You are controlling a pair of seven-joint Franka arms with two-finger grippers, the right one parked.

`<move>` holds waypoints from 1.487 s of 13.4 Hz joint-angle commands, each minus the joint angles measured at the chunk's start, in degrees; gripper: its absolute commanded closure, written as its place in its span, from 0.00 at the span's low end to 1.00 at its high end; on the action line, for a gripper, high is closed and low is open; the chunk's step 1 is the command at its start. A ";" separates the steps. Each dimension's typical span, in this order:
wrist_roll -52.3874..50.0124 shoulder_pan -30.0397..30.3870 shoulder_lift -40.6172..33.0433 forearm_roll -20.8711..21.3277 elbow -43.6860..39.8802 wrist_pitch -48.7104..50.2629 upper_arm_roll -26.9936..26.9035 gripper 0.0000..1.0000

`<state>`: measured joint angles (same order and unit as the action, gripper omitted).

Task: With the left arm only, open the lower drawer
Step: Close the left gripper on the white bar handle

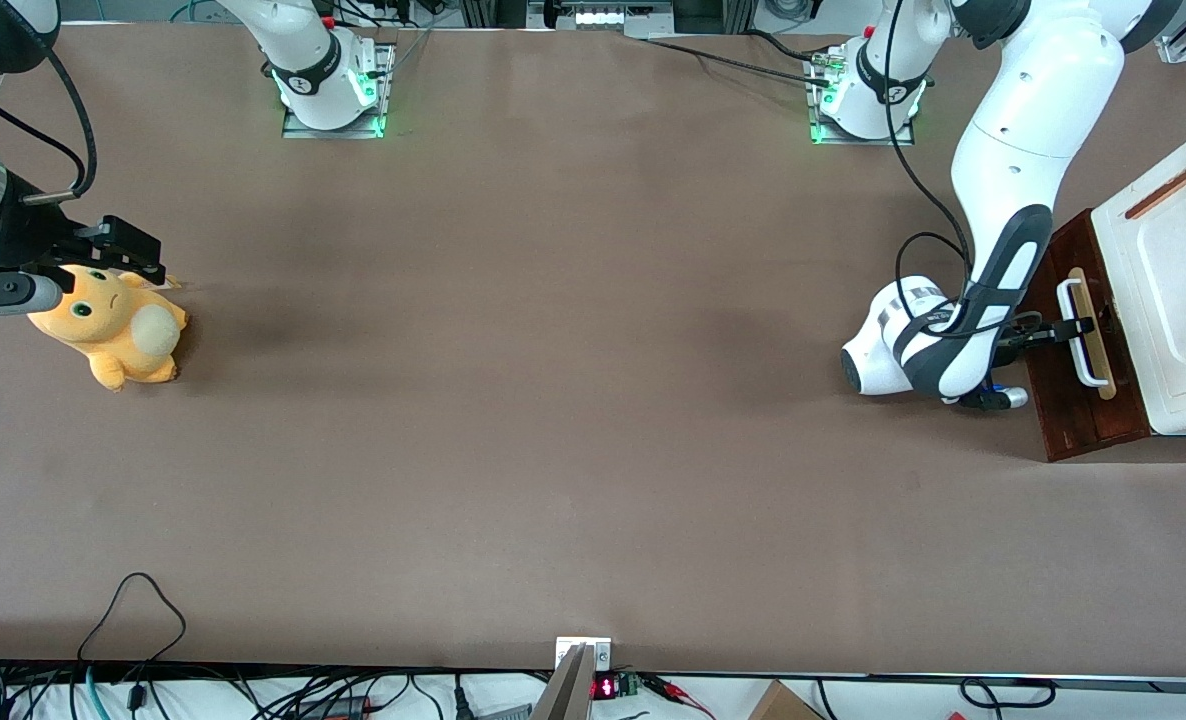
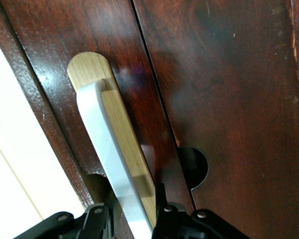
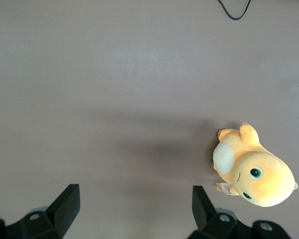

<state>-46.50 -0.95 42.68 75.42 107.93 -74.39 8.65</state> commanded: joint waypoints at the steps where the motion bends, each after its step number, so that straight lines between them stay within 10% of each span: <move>1: -0.61 -0.10 -0.58 0.43 0.53 0.21 0.22 0.72; 20: -1.49 -4.32 -0.49 -3.00 0.00 3.46 0.22 0.77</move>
<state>-48.43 -4.52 42.61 73.65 107.97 -72.77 8.94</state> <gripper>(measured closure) 0.767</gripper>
